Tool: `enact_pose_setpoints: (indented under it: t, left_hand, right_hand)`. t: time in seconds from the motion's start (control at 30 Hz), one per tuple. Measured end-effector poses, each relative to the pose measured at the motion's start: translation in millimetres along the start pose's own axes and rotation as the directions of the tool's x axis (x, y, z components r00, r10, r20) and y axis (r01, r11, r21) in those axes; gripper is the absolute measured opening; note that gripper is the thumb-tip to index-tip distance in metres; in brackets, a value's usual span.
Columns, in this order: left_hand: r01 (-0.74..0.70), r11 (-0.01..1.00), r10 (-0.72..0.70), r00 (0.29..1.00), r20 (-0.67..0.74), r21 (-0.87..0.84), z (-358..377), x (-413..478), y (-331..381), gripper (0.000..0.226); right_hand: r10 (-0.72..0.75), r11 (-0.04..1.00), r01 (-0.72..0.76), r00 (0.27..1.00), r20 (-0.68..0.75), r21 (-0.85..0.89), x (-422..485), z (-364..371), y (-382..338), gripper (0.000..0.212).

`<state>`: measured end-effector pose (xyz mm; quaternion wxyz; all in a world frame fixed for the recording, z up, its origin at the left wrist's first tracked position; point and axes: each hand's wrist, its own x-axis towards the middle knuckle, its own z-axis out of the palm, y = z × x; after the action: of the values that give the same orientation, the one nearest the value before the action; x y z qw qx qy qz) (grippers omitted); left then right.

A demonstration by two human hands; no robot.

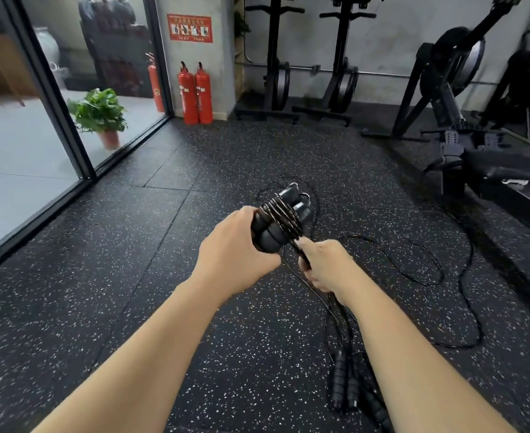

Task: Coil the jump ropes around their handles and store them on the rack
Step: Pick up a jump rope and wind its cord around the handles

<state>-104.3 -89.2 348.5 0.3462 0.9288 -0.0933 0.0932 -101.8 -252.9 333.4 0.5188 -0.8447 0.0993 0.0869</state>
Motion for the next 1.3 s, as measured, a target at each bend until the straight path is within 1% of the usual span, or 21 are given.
enact_pose_setpoints:
  t: [0.07, 0.13, 0.2, 0.27, 0.37, 0.47, 0.57, 0.67, 0.73, 0.8, 0.9, 1.0, 1.07, 1.17, 1.23, 1.3]
  left_hand:
    - [0.062, 0.998, -0.061, 0.998, -0.031, 0.034, -4, 2, -5, 0.039]
    - [0.118, 0.989, -0.115, 0.992, -0.042, 0.086, -8, 3, -10, 0.04]
    - [0.174, 0.977, -0.168, 0.984, -0.058, 0.12, -12, 4, -13, 0.039]
    - [0.224, 0.964, -0.217, 0.974, -0.067, 0.14, -13, 6, -15, 0.036]
    - [0.288, 0.944, -0.283, 0.958, -0.053, 0.16, -14, 9, -18, 0.032]
    - [0.318, 0.931, -0.313, 0.948, -0.058, 0.182, -14, 12, -23, 0.031]
    - [0.348, 0.913, -0.343, 0.937, -0.064, 0.212, -13, 14, -27, 0.03]
    - [0.364, 0.886, -0.349, 0.931, -0.104, 0.286, -12, 15, -34, 0.028]
    - [0.329, 0.863, -0.289, 0.944, -0.16, 0.383, -11, 16, -38, 0.025]
    - [0.258, 0.841, -0.189, 0.964, -0.189, 0.476, -10, 14, -39, 0.021]
    - [0.148, 0.789, -0.059, 0.984, -0.167, 0.597, -6, 11, -35, 0.021]
    - [0.062, 0.729, 0.0, 0.996, -0.091, 0.681, 0, 7, -30, 0.028]
    - [-0.011, 0.715, 0.034, 0.999, -0.019, 0.699, 5, 4, -24, 0.035]
    - [-0.159, 0.708, 0.146, 0.986, 0.077, 0.688, 10, -1, -16, 0.038]
    - [-0.279, 0.699, 0.243, 0.959, 0.148, 0.659, 11, -2, -12, 0.043]
    - [-0.397, 0.687, 0.329, 0.917, 0.226, 0.608, 11, -2, -8, 0.049]
  right_hand:
    - [-0.095, 0.99, 0.089, 0.994, -0.054, -0.109, -3, 1, -2, 0.05]
    - [-0.181, 0.972, 0.162, 0.978, -0.102, -0.171, -6, 4, -5, 0.057]
    - [-0.247, 0.953, 0.22, 0.962, -0.115, -0.208, -9, 8, -10, 0.057]
    - [-0.302, 0.936, 0.271, 0.946, -0.117, -0.227, -12, 12, -15, 0.053]
    - [-0.371, 0.904, 0.327, 0.92, -0.127, -0.275, -15, 20, -20, 0.052]
    - [-0.411, 0.882, 0.359, 0.903, -0.125, -0.305, -15, 25, -20, 0.054]
    - [-0.417, 0.869, 0.365, 0.904, -0.095, -0.333, -17, 25, -23, 0.051]
    - [-0.382, 0.858, 0.364, 0.924, 0.024, -0.362, -22, 24, -27, 0.045]
    - [-0.362, 0.839, 0.369, 0.927, 0.096, -0.4, -27, 25, -31, 0.042]
    - [-0.366, 0.807, 0.372, 0.924, 0.106, -0.458, -32, 25, -37, 0.043]
    - [-0.399, 0.737, 0.355, 0.915, 0.054, -0.576, -38, 19, -45, 0.046]
    - [-0.448, 0.655, 0.335, 0.894, 0.008, -0.678, -41, 8, -50, 0.045]
    - [-0.496, 0.613, 0.343, 0.868, -0.009, -0.711, -41, 2, -51, 0.049]
    - [-0.571, 0.591, 0.366, 0.819, -0.052, -0.719, -36, -8, -47, 0.055]
    - [-0.597, 0.593, 0.384, 0.799, -0.066, -0.708, -31, -15, -43, 0.058]
    - [-0.608, 0.617, 0.41, 0.79, -0.075, -0.672, -27, -20, -37, 0.061]
